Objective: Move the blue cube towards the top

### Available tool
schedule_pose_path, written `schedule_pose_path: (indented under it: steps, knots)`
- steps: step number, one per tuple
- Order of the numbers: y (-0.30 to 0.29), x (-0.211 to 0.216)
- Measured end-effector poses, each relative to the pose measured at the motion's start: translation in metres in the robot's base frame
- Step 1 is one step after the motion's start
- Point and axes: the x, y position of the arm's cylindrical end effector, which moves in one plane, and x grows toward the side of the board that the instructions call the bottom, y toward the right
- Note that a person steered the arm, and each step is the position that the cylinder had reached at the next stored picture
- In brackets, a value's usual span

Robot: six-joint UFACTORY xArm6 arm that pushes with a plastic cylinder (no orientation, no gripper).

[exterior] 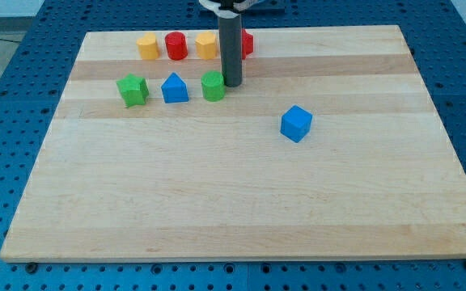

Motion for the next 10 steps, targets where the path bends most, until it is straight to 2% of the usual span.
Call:
schedule_pose_path:
  steps: [1,2,3,4,5,6,7,10]
  knots:
    - [0.000,0.000]
    - [0.038,0.000]
    - [0.128,0.004]
    - [0.201,0.049]
    - [0.192,0.124]
    - [0.122,0.153]
    - [0.094,0.139]
    - [0.094,0.075]
